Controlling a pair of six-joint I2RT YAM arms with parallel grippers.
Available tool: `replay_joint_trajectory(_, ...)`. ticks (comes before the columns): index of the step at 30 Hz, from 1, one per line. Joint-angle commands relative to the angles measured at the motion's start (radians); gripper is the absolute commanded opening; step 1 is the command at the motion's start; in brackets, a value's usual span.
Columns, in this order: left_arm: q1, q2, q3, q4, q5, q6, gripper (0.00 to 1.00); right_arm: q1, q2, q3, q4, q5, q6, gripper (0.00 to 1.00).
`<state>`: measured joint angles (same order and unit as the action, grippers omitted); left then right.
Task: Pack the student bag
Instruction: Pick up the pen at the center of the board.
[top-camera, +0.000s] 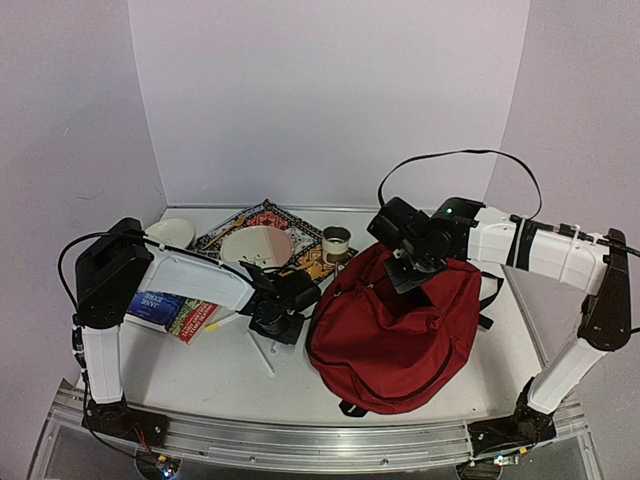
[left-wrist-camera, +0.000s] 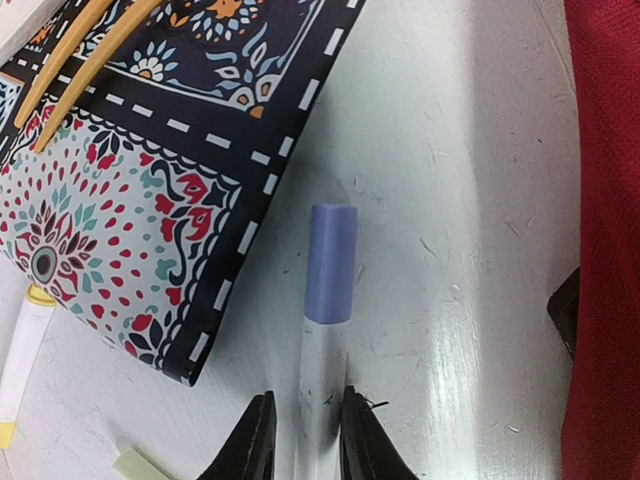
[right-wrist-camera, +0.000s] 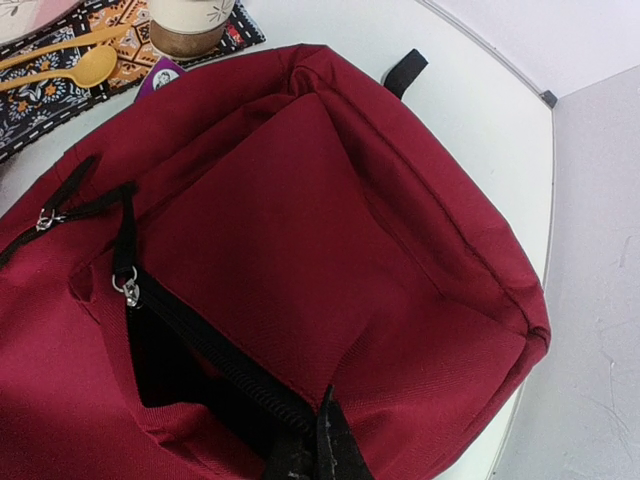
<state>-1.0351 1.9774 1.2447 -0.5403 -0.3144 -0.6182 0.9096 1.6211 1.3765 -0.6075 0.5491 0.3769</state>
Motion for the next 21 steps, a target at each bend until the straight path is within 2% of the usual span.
replay_joint_trajectory(1, 0.002, 0.058, 0.013, -0.078, 0.061, 0.029, 0.17, 0.017, -0.044, 0.057, -0.021, 0.011, 0.002, 0.0)
replay_joint_trajectory(3, 0.002, 0.06, 0.015, -0.078, 0.077, 0.03, 0.09, 0.02, -0.044, 0.062, -0.021, 0.009, 0.003, 0.0)
replay_joint_trajectory(6, 0.002, 0.045, 0.02, -0.078, 0.09, 0.03, 0.02, 0.022, -0.044, 0.072, -0.021, 0.005, 0.005, 0.0)
replay_joint_trajectory(14, 0.003, -0.073, 0.03, -0.077, 0.058, 0.014, 0.0, 0.03, -0.039, 0.111, -0.021, -0.015, 0.019, 0.0)
replay_joint_trajectory(21, 0.009, -0.229, 0.014, -0.07, -0.01, -0.064, 0.0, 0.037, -0.03, 0.13, -0.026, -0.039, 0.071, 0.0)
